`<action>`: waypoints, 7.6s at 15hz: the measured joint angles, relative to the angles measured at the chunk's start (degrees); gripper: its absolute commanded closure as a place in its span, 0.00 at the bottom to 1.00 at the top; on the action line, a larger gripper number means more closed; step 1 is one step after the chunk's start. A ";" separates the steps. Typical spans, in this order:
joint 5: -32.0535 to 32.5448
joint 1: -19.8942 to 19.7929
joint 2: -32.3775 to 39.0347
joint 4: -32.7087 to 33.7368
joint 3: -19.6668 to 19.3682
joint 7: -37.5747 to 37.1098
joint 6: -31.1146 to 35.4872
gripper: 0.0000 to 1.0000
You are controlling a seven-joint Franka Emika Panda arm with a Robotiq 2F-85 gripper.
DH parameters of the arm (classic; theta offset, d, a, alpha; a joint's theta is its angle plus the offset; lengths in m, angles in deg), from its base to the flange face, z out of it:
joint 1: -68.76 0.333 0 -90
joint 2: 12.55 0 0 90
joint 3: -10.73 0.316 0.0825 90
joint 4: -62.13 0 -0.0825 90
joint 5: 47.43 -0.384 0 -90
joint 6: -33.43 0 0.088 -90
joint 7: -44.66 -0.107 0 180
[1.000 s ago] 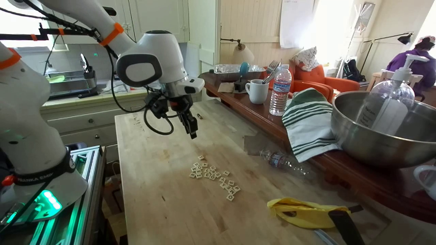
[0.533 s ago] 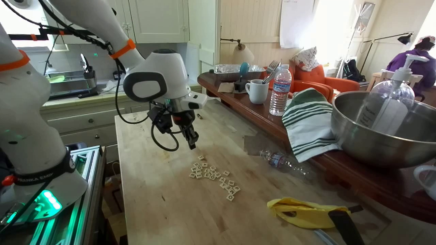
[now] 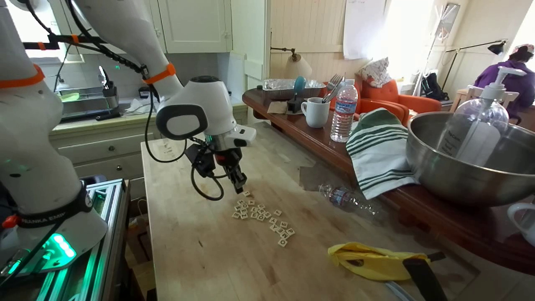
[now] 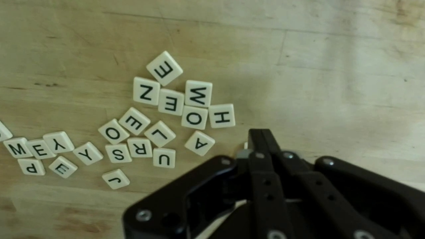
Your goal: Use the tile letters to spell the word tale
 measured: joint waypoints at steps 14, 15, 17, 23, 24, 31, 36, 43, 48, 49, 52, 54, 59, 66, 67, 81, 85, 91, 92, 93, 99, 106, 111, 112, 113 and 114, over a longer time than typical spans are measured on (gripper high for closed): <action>-4.08 -2.23 7.49 4.13 4.41 0.61 6.94 1.00; -4.11 -2.54 7.75 4.47 4.89 0.67 6.94 1.00; -4.04 -2.70 8.19 5.09 5.28 0.94 6.94 1.00; -3.76 -2.71 8.91 6.08 6.68 4.13 6.94 1.00; -3.75 -2.73 8.96 6.15 7.19 4.78 6.94 1.00; -3.46 -2.61 8.81 6.17 9.14 6.61 6.59 1.00; -5.45 -4.60 5.15 6.05 11.76 6.76 5.31 1.00; -5.68 -6.22 -2.13 4.51 7.47 1.63 -3.69 1.00; -3.65 -6.20 -2.01 3.71 3.07 -4.36 -6.09 1.00; -3.90 -6.18 -1.62 3.67 2.75 -4.48 -6.09 1.00; -6.56 -5.94 -0.07 3.79 2.59 -4.40 -6.02 1.00; -7.96 -5.90 1.00 4.04 2.59 -4.41 -5.98 1.00; -14.09 -5.98 3.12 5.04 2.97 -3.83 -3.94 1.00; -20.88 -6.21 5.69 7.19 4.38 -1.31 -1.93 1.00; -21.18 -6.22 6.21 7.42 4.42 -1.28 -1.84 1.00; -21.53 -7.21 7.68 8.34 9.31 9.25 -1.35 1.00; -21.57 -7.68 7.69 8.30 11.90 15.72 -1.35 1.00; -22.70 -9.02 6.77 8.31 13.30 20.88 -1.35 1.00; -23.37 -9.35 6.33 8.31 13.51 21.64 -1.35 1.00; -23.99 -9.63 5.94 8.31 13.63 22.31 -1.36 1.00; -27.03 -10.43 5.88 8.27 13.88 23.46 -1.37 1.00; -27.59 -10.44 7.61 8.23 13.78 23.18 -1.31 1.00; -27.46 -10.42 7.64 8.25 13.78 23.15 -1.31 1.00; -27.29 -10.38 7.66 8.27 13.79 23.16 -1.31 1.00; -26.95 -10.29 7.69 8.31 13.77 23.16 -1.30 1.00; -26.52 -10.14 7.72 8.32 13.73 23.16 -1.25 1.00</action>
